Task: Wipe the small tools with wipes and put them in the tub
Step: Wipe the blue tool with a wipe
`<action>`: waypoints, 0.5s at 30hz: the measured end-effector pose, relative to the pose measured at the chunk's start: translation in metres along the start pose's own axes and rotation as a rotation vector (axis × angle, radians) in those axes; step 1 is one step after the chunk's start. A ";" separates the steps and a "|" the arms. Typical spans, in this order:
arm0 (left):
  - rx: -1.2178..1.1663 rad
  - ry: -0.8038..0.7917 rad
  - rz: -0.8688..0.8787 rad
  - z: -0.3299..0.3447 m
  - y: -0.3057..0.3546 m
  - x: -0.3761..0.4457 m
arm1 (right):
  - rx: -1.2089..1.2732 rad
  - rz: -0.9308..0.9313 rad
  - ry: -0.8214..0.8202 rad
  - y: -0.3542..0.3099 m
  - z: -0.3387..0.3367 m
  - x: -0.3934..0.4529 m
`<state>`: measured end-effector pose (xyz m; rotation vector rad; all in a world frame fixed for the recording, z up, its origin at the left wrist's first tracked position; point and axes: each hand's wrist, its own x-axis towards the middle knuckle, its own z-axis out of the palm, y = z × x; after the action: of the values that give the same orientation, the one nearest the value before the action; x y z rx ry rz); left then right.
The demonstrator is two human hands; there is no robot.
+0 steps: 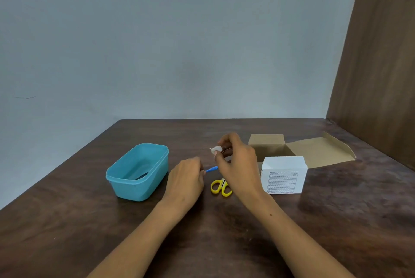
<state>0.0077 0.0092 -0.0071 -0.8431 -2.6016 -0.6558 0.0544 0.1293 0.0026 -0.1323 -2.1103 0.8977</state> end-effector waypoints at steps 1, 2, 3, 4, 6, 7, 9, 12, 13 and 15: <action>-0.041 0.033 -0.010 -0.001 -0.001 0.001 | 0.015 0.016 0.001 -0.001 0.000 0.000; -0.093 0.061 -0.025 -0.001 -0.002 0.002 | 0.032 0.028 0.000 -0.001 -0.001 0.000; -0.165 0.089 -0.049 -0.003 -0.002 0.002 | 0.050 0.039 -0.002 -0.001 -0.002 0.000; -0.265 0.107 -0.086 -0.003 -0.003 0.003 | 0.071 0.053 -0.004 -0.001 -0.002 0.001; -0.530 0.129 -0.189 -0.005 -0.002 0.005 | 0.121 0.105 -0.018 -0.002 -0.003 0.001; -0.664 0.133 -0.244 -0.006 -0.002 0.005 | 0.137 0.139 -0.023 -0.003 -0.003 0.001; -0.877 0.143 -0.325 -0.010 -0.001 0.006 | 0.167 0.193 -0.012 -0.005 -0.004 0.001; -1.065 0.146 -0.377 -0.018 0.000 0.005 | 0.235 0.231 0.020 -0.012 -0.007 0.001; -1.110 0.141 -0.388 -0.020 0.002 0.004 | 0.266 0.235 0.026 -0.013 -0.008 0.001; -1.167 0.134 -0.403 -0.023 0.004 0.003 | 0.317 0.253 0.035 -0.014 -0.010 0.001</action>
<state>0.0111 0.0016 0.0147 -0.4546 -2.0993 -2.3321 0.0641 0.1250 0.0161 -0.2517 -1.9178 1.3579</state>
